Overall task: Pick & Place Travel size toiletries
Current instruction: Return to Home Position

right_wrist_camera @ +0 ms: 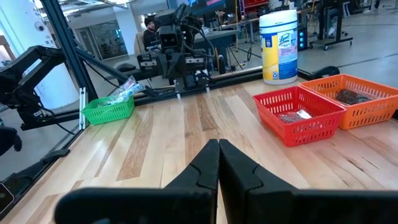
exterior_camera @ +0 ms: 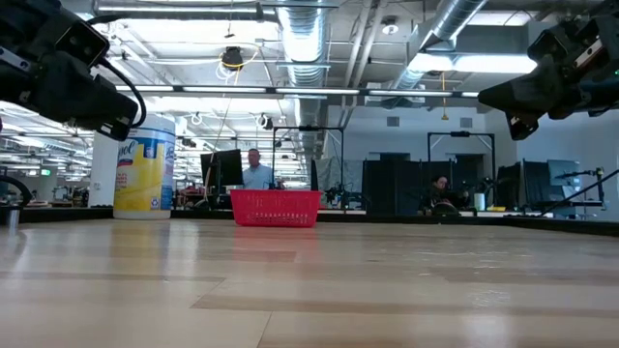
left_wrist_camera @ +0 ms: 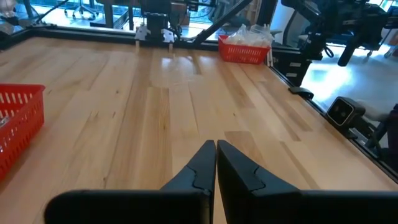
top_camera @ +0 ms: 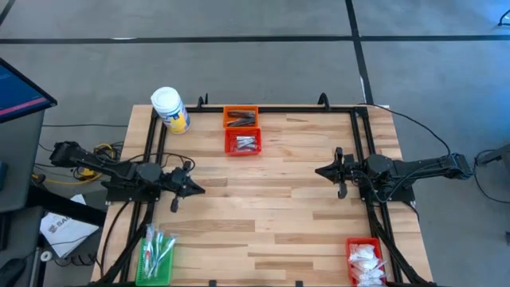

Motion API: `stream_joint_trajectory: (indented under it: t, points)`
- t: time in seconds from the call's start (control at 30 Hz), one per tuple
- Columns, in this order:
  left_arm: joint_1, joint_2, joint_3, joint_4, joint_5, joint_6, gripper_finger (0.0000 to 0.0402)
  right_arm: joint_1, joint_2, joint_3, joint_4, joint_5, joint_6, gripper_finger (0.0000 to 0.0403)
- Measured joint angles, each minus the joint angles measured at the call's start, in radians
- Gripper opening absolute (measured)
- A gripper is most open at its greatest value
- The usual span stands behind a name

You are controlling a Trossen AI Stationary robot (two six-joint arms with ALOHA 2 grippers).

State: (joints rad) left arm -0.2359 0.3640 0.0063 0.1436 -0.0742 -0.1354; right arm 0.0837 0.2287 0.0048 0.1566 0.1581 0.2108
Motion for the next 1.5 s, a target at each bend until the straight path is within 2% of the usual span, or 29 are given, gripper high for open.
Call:
stream_joint_trajectory:
  t: [0.7, 0.8, 1.13, 1.5]
  points:
    - [-0.005, -0.006, 0.000, 0.005, -0.001, -0.003, 0.0012, 0.000, 0.000, 0.000, 0.000, 0.000, 0.000, 0.0000]
    - [0.013, -0.049, 0.000, 0.006, 0.007, -0.003, 0.0013, 0.000, 0.000, 0.000, 0.000, 0.000, 0.000, 0.0000]
    - [0.171, -0.290, 0.000, 0.021, 0.003, -0.003, 0.0013, 0.000, 0.000, 0.000, 0.000, 0.000, 0.000, 0.0000]
    - [0.179, -0.363, 0.000, 0.031, 0.003, -0.003, 0.0013, 0.000, 0.000, 0.000, 0.000, 0.000, 0.000, 0.0000]
